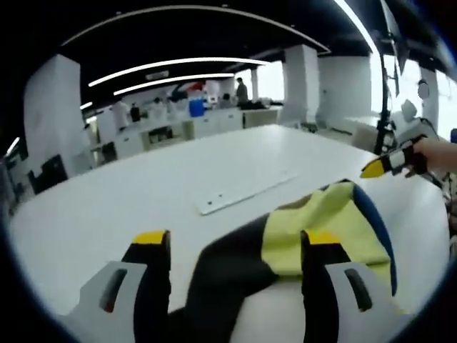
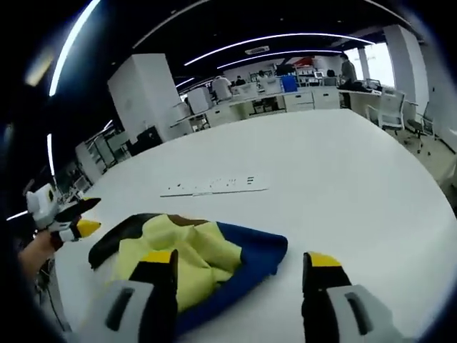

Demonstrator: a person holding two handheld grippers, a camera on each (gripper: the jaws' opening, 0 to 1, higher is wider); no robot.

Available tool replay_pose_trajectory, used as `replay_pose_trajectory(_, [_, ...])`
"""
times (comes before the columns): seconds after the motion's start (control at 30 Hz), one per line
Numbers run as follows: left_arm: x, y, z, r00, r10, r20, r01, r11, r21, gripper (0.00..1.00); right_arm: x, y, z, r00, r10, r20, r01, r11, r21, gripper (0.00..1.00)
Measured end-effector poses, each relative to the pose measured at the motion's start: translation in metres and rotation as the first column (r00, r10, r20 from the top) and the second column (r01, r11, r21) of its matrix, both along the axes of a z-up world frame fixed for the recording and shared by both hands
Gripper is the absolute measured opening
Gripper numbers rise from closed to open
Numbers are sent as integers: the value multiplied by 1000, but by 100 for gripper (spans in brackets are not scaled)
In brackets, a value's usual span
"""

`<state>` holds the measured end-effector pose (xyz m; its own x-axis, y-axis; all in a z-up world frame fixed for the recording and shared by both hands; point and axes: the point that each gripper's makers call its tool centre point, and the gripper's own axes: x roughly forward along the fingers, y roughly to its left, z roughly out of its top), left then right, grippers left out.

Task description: Fold the garment on the visible template until the final outline fits inside the template.

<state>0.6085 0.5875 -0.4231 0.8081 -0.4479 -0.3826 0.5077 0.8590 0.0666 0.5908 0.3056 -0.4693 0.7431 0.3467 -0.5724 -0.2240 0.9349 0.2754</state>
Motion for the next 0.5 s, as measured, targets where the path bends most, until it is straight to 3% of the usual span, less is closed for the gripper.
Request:
replay_pose_trajectory(0.13, [-16, -5, 4, 999, -35, 10, 35, 999, -9, 81, -20, 12, 2, 999, 43, -4, -43, 999, -2, 70])
replay_pose_trajectory(0.27, [-33, -8, 4, 998, -65, 9, 65, 998, 9, 81, -49, 30, -2, 991, 130, -21, -131, 991, -28, 69])
replay_pose_trajectory(0.5, [-58, -18, 0, 993, -119, 12, 119, 992, -33, 80, -88, 57, -4, 975, 220, -23, -220, 976, 1, 67])
